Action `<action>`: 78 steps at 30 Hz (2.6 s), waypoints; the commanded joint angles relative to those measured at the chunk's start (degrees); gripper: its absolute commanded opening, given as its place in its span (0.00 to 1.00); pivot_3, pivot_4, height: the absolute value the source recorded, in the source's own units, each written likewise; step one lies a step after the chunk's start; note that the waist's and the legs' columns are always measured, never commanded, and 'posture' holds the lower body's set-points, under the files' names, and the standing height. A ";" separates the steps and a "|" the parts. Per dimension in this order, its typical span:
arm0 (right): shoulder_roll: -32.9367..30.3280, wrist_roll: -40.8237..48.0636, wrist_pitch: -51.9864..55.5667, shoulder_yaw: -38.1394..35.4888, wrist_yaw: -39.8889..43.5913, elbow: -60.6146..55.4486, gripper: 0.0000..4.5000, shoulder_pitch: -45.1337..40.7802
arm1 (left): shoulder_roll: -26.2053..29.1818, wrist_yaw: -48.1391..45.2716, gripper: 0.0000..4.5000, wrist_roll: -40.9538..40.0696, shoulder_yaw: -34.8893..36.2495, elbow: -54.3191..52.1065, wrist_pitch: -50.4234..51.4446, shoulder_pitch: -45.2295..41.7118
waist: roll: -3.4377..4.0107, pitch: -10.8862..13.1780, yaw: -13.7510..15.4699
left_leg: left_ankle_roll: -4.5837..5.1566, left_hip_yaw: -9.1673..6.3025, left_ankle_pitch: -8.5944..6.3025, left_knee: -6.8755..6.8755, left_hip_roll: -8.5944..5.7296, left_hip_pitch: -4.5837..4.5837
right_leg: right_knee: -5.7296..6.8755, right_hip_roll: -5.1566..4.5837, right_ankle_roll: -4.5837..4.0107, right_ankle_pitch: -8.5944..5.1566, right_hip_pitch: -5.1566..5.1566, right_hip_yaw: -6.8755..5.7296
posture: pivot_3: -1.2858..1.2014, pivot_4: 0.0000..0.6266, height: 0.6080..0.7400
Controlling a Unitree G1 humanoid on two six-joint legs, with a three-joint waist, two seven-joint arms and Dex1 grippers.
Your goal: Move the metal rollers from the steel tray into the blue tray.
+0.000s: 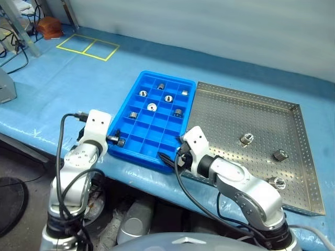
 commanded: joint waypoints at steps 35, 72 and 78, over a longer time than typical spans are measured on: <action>-0.72 -1.10 -14.73 -17.08 -17.65 -17.56 1.00 36.36 | -18.49 -55.18 1.00 0.96 -36.61 69.16 -56.71 -39.51 | 0.14 -0.09 -16.40 | 0.58 0.30 0.18 0.18 0.02 -0.03 | 0.03 0.00 0.29 0.06 0.29 0.27 | 0.43 0.24 1.00; -1.44 -0.28 -4.73 -8.68 -12.72 -11.15 1.00 12.35 | -20.20 -27.46 0.37 -2.64 -7.29 37.01 -36.05 -27.78 | 0.19 -0.10 -15.02 | 0.70 0.23 0.23 0.55 0.01 0.00 | 0.18 0.03 0.79 0.39 0.45 0.25 | 0.52 0.24 1.00; -1.20 -0.46 -4.48 -5.68 -9.43 -6.60 1.00 6.11 | -22.30 -11.63 0.37 -1.97 -1.16 28.40 -31.64 -20.24 | 0.17 -0.08 -12.15 | 0.68 0.12 0.23 0.73 0.00 0.02 | 0.22 0.13 0.75 0.52 0.40 0.13 | 0.55 0.24 1.00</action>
